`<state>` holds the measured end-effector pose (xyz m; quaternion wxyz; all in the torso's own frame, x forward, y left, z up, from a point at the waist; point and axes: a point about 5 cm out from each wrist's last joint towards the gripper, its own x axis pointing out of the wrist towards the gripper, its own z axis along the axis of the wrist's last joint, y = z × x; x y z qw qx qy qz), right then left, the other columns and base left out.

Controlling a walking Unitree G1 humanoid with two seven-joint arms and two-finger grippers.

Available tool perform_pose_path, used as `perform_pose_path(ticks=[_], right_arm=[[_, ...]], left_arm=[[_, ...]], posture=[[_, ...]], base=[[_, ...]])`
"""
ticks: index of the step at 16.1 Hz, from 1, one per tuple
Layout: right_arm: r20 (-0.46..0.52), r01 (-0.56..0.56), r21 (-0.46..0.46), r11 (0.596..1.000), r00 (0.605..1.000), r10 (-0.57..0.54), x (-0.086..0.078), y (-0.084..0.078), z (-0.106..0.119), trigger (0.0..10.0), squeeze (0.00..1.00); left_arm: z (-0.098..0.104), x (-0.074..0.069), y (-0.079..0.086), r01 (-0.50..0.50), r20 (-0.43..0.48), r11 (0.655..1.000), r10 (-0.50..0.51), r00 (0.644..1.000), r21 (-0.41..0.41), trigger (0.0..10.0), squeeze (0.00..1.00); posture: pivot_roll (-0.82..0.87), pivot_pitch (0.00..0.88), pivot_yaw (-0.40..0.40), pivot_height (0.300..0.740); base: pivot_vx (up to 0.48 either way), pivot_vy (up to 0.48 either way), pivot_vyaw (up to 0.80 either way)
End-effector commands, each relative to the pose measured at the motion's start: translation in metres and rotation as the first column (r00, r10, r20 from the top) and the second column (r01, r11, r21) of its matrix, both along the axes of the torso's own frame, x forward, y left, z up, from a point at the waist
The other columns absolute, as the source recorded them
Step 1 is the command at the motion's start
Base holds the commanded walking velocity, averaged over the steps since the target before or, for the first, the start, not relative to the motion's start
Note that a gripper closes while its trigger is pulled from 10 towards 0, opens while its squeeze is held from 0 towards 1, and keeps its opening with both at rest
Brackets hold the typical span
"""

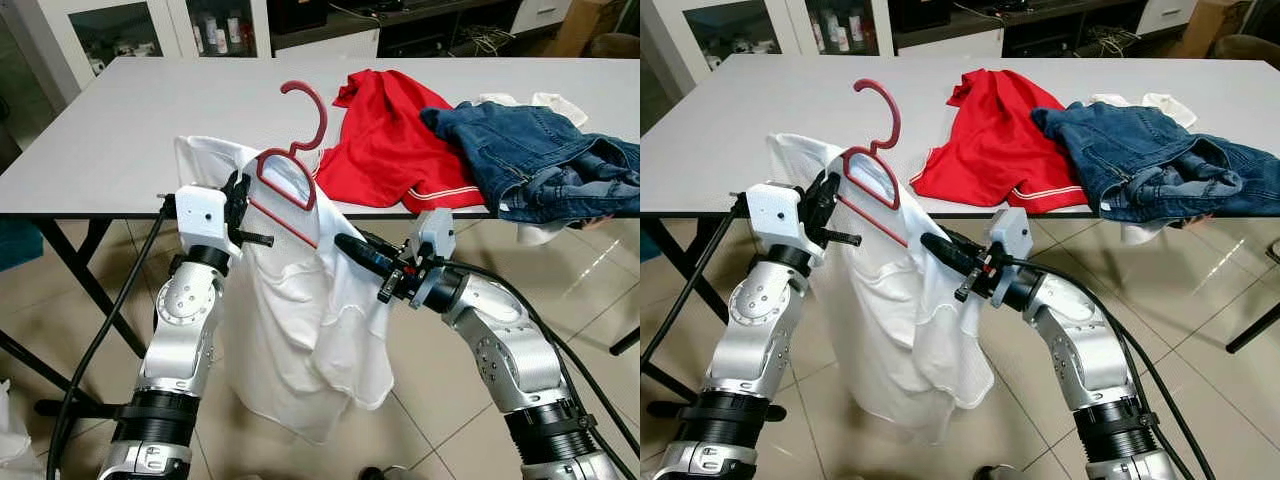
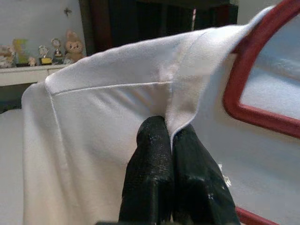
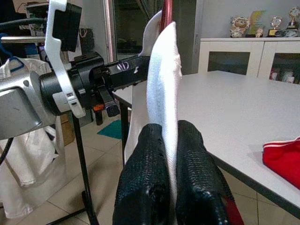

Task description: Hang hanger

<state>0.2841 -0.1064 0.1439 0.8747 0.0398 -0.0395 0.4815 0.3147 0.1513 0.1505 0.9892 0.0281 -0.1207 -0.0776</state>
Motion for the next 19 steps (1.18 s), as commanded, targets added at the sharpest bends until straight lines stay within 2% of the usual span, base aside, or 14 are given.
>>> perform_pose_path(ticks=[1,3,6,8,14,19], right_arm=[[0.072,0.008,0.03,1.0,0.997,-0.01,0.003,0.0,0.016,10.0,0.0],[0.086,0.03,0.04,0.999,0.996,-0.033,0.005,0.0,0.019,10.0,0.0],[0.126,0.102,0.075,0.992,0.986,-0.111,0.013,-0.001,0.029,10.0,0.0],[0.136,0.108,0.083,0.991,0.984,-0.119,0.015,-0.001,0.032,10.0,0.0],[0.153,-0.016,0.037,0.999,0.988,0.01,0.002,0.011,0.029,10.0,0.0],[0.183,-0.026,0.044,0.999,0.983,0.017,0.002,0.012,0.038,10.0,0.0]], left_arm=[[0.006,0.003,0.001,-0.011,0.006,1.0,0.011,1.0,0.011,10.0,0.0],[0.007,0.003,0.0,-0.012,0.012,1.0,0.011,1.0,0.018,10.0,0.0],[0.009,0.002,-0.002,-0.011,0.024,1.0,0.011,1.0,0.028,10.0,0.0],[0.011,0.003,-0.002,-0.014,0.028,1.0,0.013,1.0,0.026,10.0,0.0],[0.032,0.007,-0.001,-0.03,0.09,0.999,0.028,0.996,0.023,10.0,0.0],[0.037,0.007,-0.002,-0.03,0.102,0.999,0.027,0.994,0.024,10.0,0.0]], posture=[[-0.04,0.0,0.041,0.74],[-0.04,0.0,0.04,0.74],[-0.04,0.0,0.04,0.74],[-0.04,0.0,0.04,0.74],[-0.03,0.0,0.034,0.74],[-0.04,0.0,0.039,0.74]], base=[[0.0,0.0,0.0],[0.0,0.0,0.0],[0.289,0.0,0.0],[0.366,0.0,0.0],[0.463,0.0,0.0],[0.462,0.0,0.0]])
